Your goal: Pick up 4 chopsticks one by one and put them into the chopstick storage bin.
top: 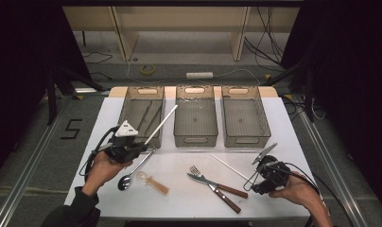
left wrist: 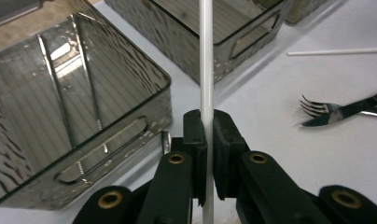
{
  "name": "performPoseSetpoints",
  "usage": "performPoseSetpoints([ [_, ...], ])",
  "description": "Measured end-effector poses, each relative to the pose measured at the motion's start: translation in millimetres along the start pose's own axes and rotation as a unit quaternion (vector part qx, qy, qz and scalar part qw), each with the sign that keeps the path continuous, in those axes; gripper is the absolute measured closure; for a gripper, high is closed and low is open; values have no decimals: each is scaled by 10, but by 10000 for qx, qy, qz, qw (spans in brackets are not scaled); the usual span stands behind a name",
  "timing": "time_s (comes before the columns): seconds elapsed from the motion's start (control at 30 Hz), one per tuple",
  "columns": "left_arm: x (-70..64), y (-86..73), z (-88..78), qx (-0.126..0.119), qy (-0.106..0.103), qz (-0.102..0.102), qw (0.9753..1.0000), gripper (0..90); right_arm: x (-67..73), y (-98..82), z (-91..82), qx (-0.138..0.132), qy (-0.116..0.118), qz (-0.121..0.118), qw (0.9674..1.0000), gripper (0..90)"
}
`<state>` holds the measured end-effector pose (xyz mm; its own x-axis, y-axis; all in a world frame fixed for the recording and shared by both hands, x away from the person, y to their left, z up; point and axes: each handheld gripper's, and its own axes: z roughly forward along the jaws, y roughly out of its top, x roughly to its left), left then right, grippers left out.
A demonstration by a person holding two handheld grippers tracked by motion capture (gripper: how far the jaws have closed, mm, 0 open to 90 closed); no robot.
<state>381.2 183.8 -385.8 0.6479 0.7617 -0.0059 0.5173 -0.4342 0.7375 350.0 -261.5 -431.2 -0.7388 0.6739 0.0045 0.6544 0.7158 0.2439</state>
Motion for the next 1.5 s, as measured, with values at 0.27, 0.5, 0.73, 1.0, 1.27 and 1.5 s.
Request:
performPoseSetpoints([
  [0.27, 181, 126, 15, -95, 197, -218, 9995, 853, -37, -5, 51, 187, -47, 45, 9998, 541],
  [0.5, 390, 260, 57, -87, 369, -463, 9982, 853, -27, 3, 100, 293, -4, -7, 9996, 606],
  [0.73, 591, 347, 147, 5, 549, -708, 9960, 853, -37, 3, 95, 269, 19, -1, 9996, 606],
  [1.0, 792, 422, 285, 127, 744, -954, 9926, 853, -30, 5, 103, 311, 35, -22, 9995, 626],
  [1.27, 971, 474, 428, 246, 914, -1209, 9881, 853, -36, 1, 122, 329, 67, -49, 9994, 656],
  [1.5, 1091, 483, 554, 318, 1009, -1418, 9842, 853, -39, 6, 134, 352, 118, -51, 9993, 676],
])
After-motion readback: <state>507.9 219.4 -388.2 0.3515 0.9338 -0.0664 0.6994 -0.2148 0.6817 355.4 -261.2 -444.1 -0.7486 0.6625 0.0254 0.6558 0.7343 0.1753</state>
